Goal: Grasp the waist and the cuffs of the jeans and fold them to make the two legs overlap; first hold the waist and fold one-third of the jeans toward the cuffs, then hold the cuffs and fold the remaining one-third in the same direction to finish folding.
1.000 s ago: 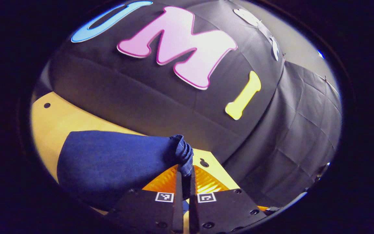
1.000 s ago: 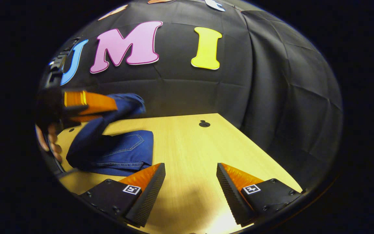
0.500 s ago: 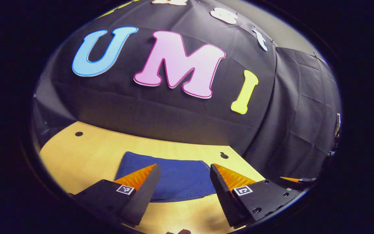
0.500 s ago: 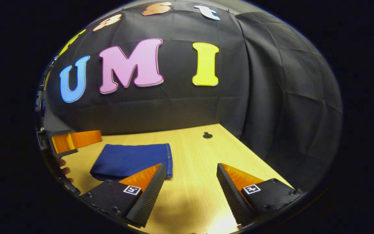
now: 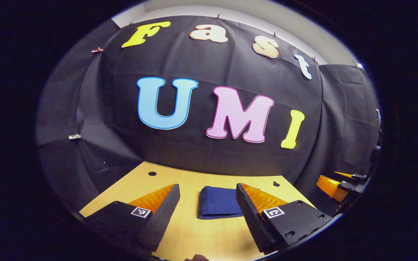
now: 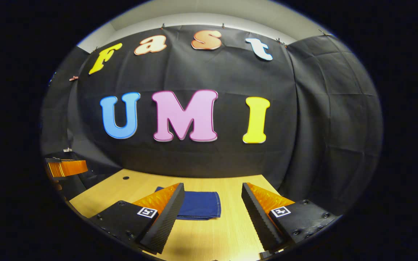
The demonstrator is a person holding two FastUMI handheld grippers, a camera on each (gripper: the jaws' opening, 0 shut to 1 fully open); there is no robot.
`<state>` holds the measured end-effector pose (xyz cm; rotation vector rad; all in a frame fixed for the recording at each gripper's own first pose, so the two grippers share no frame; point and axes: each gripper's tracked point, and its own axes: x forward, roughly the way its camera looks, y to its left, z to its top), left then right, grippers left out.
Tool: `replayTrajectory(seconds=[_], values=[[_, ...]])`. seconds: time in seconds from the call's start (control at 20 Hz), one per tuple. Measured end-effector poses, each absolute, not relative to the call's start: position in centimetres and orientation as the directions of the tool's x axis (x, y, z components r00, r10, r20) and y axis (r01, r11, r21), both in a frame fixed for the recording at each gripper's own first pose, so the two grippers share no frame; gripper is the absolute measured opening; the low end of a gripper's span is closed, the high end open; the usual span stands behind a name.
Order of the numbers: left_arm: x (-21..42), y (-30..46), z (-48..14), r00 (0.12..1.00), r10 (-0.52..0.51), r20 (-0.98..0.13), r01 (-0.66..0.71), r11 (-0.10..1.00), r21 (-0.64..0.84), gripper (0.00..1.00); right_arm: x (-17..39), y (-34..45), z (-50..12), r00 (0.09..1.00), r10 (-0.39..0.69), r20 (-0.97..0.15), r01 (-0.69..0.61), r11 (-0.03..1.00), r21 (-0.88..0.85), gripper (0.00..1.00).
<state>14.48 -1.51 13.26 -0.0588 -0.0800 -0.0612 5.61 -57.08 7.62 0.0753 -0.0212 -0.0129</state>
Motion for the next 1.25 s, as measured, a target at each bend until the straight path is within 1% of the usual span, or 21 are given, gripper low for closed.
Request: replayTrajectory(seconds=[0.15,0.35,0.45,0.6,0.7,1.0,1.05,1.1,1.25], values=[[12.5,-0.4,14.8,0.989,-0.037,0.142,0.045,0.997,-0.055,0.96,4.2,-56.3,10.1,0.997,0.003,0.075,-0.009,0.997,0.071,0.97],[11.3,-0.9,15.9,0.982,-0.048,0.185,0.058,0.997,-0.046,0.96,3.0,-55.7,10.9,0.994,0.022,0.104,-0.03,0.996,0.08,0.97],[11.1,-1.5,15.7,0.982,-0.058,0.18,0.065,0.997,-0.032,0.96,2.6,-56.0,10.8,0.994,0.018,0.108,-0.027,0.996,0.081,0.97],[10.9,-2.1,15.7,0.981,-0.068,0.18,0.072,0.997,-0.018,0.96,1.7,-56.4,9.9,0.997,0.014,0.082,-0.022,0.995,0.099,0.97],[10.8,-2.5,15.1,0.983,-0.077,0.169,0.08,0.997,-0.01,0.96,1.6,-57.4,9.7,0.997,-0.005,0.081,-0.003,0.995,0.096,0.97],[10.3,-2.1,14.0,0.986,-0.069,0.151,0.073,0.997,-0.017,0.96,0.7,-57.0,8.7,0.998,0.002,0.062,-0.008,0.995,0.099,0.97],[10.3,-2.1,14.0,0.986,-0.069,0.151,0.072,0.997,-0.016,0.96,0.7,-56.7,8.6,0.998,0.007,0.061,-0.013,0.995,0.098,1.0],[10.4,-2.0,13.9,0.986,-0.07,0.152,0.072,0.997,-0.013,0.96,0.8,-56.5,8.7,0.998,0.01,0.063,-0.016,0.995,0.097,0.97],[10.4,-1.8,13.9,0.986,-0.063,0.157,0.064,0.998,-0.005,0.96,0.6,-55.8,9.1,0.997,0.016,0.073,-0.023,0.995,0.094,0.97]])
